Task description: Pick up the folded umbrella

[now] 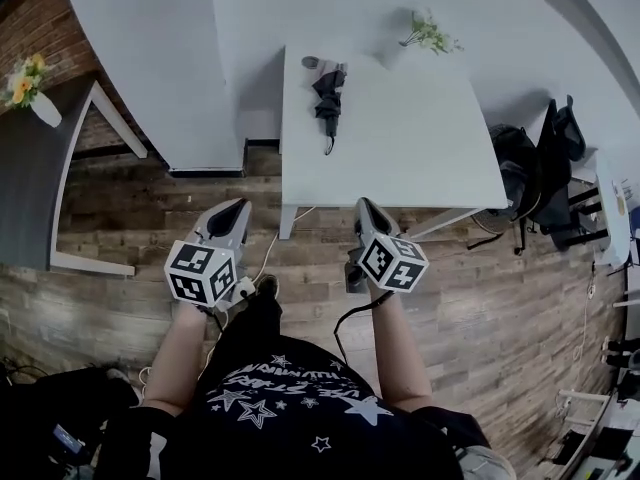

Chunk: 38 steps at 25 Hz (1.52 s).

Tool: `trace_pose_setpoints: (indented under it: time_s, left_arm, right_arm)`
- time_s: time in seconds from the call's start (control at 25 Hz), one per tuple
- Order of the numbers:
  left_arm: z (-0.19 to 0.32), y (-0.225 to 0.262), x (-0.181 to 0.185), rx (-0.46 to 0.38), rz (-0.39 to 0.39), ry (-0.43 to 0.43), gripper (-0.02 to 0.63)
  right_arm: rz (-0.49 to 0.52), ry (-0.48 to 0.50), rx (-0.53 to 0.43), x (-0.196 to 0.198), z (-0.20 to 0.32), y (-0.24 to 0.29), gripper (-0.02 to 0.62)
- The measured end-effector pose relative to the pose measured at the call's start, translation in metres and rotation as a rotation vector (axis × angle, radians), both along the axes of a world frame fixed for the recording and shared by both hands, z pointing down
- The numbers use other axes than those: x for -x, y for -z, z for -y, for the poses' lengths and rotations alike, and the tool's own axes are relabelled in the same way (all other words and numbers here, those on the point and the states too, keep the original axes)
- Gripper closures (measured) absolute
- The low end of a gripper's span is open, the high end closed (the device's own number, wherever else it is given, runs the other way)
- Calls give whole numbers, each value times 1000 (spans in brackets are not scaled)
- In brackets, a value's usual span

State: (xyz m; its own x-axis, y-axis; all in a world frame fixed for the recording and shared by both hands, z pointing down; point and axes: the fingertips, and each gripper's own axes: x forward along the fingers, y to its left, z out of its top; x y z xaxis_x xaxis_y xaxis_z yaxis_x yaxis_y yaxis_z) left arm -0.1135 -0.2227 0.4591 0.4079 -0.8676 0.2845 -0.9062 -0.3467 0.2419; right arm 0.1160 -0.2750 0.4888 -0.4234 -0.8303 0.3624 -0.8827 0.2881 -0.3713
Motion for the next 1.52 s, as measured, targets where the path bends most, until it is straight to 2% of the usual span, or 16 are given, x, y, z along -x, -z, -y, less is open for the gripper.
trace_pose_setpoints:
  time_s: [0.36,0.64,1.16,1.52]
  left_arm:
    - [90,-9,35,31,-19,-18,603]
    - [160,-17,45,42,-30,-43,603]
    - [246,-44,64,93,-22,-67,603]
    - [275,-60,68,107,-14,-60,603]
  right_arm:
    - [-49,-82,64,20,96,-11,564]
    - [-85,-85,105,38,163,-22,493]
    - [-172,-83,259,58,265,-79,291]
    - [-268,-78,287,68,318,-103,253]
